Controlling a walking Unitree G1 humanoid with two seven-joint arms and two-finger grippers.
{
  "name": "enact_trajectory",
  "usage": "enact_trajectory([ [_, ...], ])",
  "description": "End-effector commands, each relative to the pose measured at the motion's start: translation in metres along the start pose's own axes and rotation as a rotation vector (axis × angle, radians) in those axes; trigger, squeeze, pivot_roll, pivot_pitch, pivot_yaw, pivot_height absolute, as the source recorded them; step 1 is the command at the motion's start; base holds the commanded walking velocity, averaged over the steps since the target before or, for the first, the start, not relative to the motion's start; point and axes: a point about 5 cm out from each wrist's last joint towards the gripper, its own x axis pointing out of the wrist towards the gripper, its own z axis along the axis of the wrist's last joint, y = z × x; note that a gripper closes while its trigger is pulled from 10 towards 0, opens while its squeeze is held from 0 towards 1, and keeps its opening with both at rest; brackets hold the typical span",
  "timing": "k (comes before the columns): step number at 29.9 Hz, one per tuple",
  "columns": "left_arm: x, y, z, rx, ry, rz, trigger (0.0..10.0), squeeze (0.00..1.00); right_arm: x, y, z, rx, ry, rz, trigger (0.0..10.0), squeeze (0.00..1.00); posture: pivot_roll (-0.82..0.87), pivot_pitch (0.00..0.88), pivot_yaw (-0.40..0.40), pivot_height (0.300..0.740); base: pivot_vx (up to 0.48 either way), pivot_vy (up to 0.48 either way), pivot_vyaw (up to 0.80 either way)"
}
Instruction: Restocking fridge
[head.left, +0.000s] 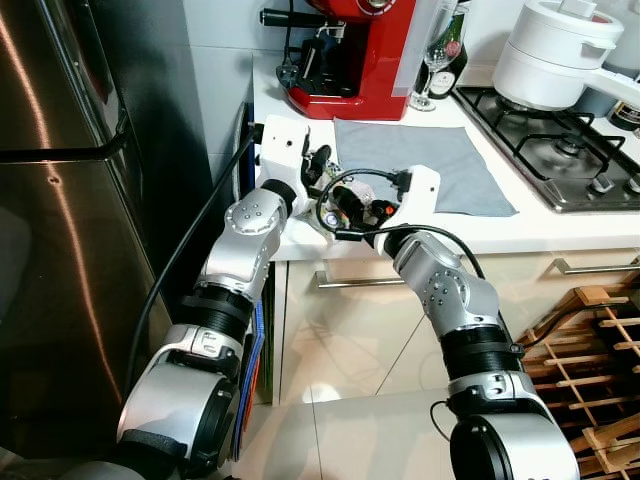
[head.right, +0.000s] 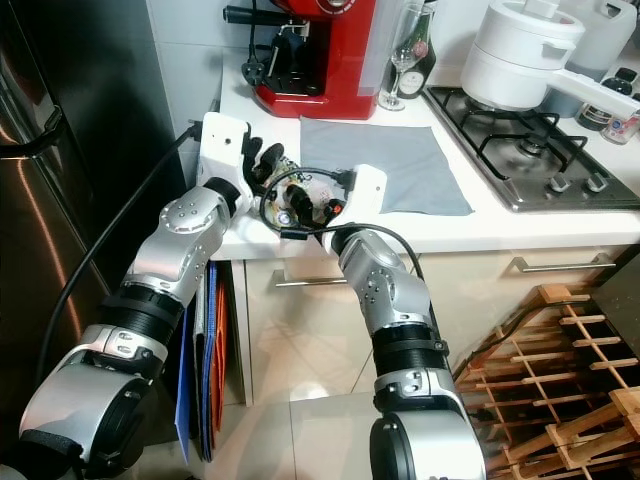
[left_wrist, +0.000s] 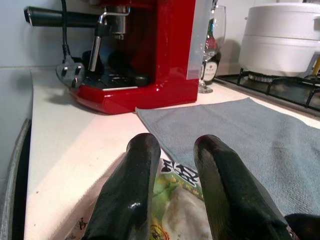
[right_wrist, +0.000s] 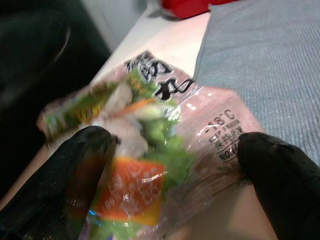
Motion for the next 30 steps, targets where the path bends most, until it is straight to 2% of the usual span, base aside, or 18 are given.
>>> enact_trajectory([
  [1, 0.001, -0.003, -0.004, 0.010, 0.031, -0.012, 10.0, 0.00, -0.002, -0.011, -0.024, -0.042, 0.100, -0.062, 0.0, 1.00, -0.03, 0.000, -0.071, 0.740, 0.000, 0.000, 0.00],
  [2, 0.001, -0.003, -0.004, 0.010, 0.031, -0.012, 10.0, 0.00, -0.002, -0.011, -0.024, -0.042, 0.100, -0.062, 0.0, 1.00, -0.03, 0.000, -0.071, 0.740, 0.000, 0.000, 0.00],
  [3, 0.001, -0.003, -0.005, 0.011, 0.034, -0.012, 10.0, 0.00, -0.003, -0.017, -0.018, -0.131, 0.055, -0.124, 3.8, 0.01, -0.03, 0.000, -0.071, 0.740, 0.000, 0.000, 0.00],
  [4, 0.001, -0.002, -0.005, 0.011, 0.036, -0.011, 10.0, 0.00, -0.004, -0.024, -0.009, -0.171, -0.009, -0.199, 10.0, 0.00, -0.03, 0.000, -0.070, 0.740, 0.000, 0.000, 0.00],
  [5, 0.001, -0.002, -0.006, 0.013, 0.037, -0.010, 10.0, 0.00, -0.006, -0.030, 0.000, -0.183, -0.071, -0.266, 10.0, 0.00, -0.03, 0.000, -0.068, 0.740, 0.000, 0.000, 0.00],
  [6, 0.001, -0.002, -0.006, 0.013, 0.037, -0.010, 10.0, 0.00, -0.006, -0.030, 0.000, -0.183, -0.071, -0.266, 10.0, 0.00, -0.03, 0.000, -0.068, 0.740, 0.000, 0.000, 0.00],
  [7, 0.001, -0.002, -0.006, 0.014, 0.038, -0.009, 10.0, 0.00, -0.009, -0.034, 0.007, -0.179, -0.122, -0.304, 10.0, 0.00, -0.03, 0.000, -0.068, 0.740, 0.000, 0.000, 0.00],
  [8, 0.000, -0.002, -0.006, 0.019, 0.038, -0.008, 10.0, 0.00, -0.012, -0.038, 0.015, -0.154, -0.182, -0.335, 10.0, 1.00, -0.03, 0.000, -0.066, 0.740, 0.000, 0.000, 0.00],
  [10, 0.000, -0.001, -0.005, 0.028, 0.035, -0.006, 10.0, 0.00, -0.019, -0.041, 0.029, -0.153, -0.294, -0.364, 10.0, 1.00, -0.03, 0.000, -0.066, 0.740, 0.000, 0.000, 0.00],
  [11, 0.000, -0.001, -0.005, 0.028, 0.035, -0.006, 10.0, 0.00, -0.019, -0.041, 0.029, -0.153, -0.294, -0.364, 10.0, 1.00, -0.03, 0.000, -0.066, 0.740, 0.000, 0.000, 0.00],
  [13, 0.000, 0.000, -0.004, 0.043, 0.027, -0.006, 10.0, 0.00, -0.024, -0.040, 0.038, -0.197, -0.371, -0.372, 10.0, 1.00, -0.04, 0.000, -0.064, 0.740, 0.000, 0.000, 0.00],
  [27, 0.000, -0.003, -0.005, 0.052, 0.026, -0.022, 10.0, 0.00, -0.024, -0.038, 0.036, -0.222, -0.410, -0.392, 10.0, 1.00, -0.03, 0.000, -0.064, 0.740, 0.000, 0.000, 0.00],
  [28, 0.000, -0.004, -0.005, 0.062, 0.025, -0.029, 10.0, 0.04, -0.024, -0.038, 0.037, -0.226, -0.416, -0.399, 10.0, 0.86, -0.03, 0.000, -0.064, 0.740, 0.000, 0.000, 0.00],
  [29, -0.001, -0.004, -0.006, 0.063, 0.023, -0.031, 10.0, 1.00, -0.025, -0.038, 0.039, -0.227, -0.429, -0.403, 10.0, 0.00, -0.03, 0.000, -0.063, 0.740, 0.000, 0.000, 0.00],
  [30, -0.001, -0.004, -0.006, 0.064, 0.020, -0.040, 10.0, 1.00, -0.026, -0.038, 0.041, -0.233, -0.442, -0.407, 10.0, 0.00, -0.03, 0.000, -0.063, 0.740, 0.000, 0.000, 0.00],
])
